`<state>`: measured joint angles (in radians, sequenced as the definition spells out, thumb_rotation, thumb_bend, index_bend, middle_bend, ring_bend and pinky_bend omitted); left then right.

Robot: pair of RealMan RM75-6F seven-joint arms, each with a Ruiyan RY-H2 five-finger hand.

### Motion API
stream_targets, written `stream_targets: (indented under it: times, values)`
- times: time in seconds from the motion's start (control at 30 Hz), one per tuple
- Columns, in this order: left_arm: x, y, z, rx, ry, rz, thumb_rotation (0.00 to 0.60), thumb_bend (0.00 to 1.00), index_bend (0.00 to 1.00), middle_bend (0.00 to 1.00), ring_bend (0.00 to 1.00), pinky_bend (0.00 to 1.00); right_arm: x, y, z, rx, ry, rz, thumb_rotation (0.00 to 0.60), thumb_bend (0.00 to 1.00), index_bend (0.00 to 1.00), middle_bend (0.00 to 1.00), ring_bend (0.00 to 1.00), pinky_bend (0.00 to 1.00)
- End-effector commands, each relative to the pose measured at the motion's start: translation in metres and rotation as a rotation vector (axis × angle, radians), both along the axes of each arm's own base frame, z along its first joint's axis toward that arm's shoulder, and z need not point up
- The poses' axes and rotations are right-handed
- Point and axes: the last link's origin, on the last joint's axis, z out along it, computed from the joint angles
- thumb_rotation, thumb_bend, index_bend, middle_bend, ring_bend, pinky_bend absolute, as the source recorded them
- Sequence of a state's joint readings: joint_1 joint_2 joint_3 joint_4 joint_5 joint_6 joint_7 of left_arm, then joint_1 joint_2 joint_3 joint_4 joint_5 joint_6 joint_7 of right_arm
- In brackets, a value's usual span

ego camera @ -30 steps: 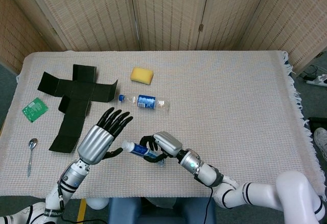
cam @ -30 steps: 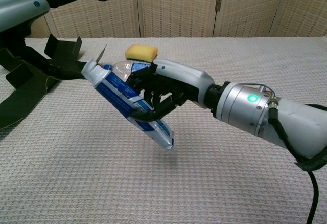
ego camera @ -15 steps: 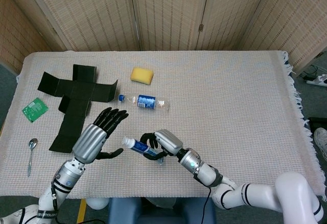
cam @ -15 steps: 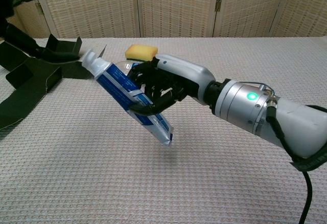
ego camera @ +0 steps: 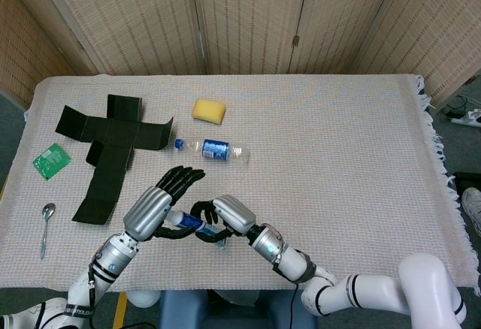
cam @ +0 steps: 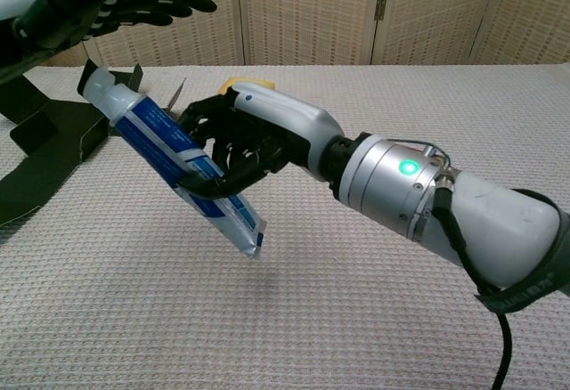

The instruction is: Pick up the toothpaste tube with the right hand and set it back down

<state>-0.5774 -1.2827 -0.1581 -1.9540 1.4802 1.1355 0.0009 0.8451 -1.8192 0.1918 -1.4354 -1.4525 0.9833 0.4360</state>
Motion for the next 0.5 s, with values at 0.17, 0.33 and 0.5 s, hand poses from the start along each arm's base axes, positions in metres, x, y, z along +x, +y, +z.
stream_targets:
  times: [0.17,0.33,0.5]
  values:
    - [0.0023,0.0042,-0.0098,-0.022,0.035,0.015,0.0,0.13,0.06,0.1,0.05,0.0,0.0072,0.005,-0.0038,0.0,-0.016,0.002,0.6,0.7,0.78,0.69,0.72,0.61]
    - [0.0025,0.0034,-0.0109,-0.035,0.05,0.021,0.0,0.13,0.06,0.1,0.05,0.0,0.0081,0.005,-0.0064,-0.015,-0.02,-0.002,0.6,0.7,0.79,0.7,0.72,0.61]
    - [0.0018,0.0014,-0.0131,-0.05,0.08,0.018,0.0,0.13,0.06,0.1,0.05,0.0,0.0112,0.0044,-0.0079,-0.03,-0.028,-0.009,0.6,0.7,0.8,0.71,0.73,0.62]
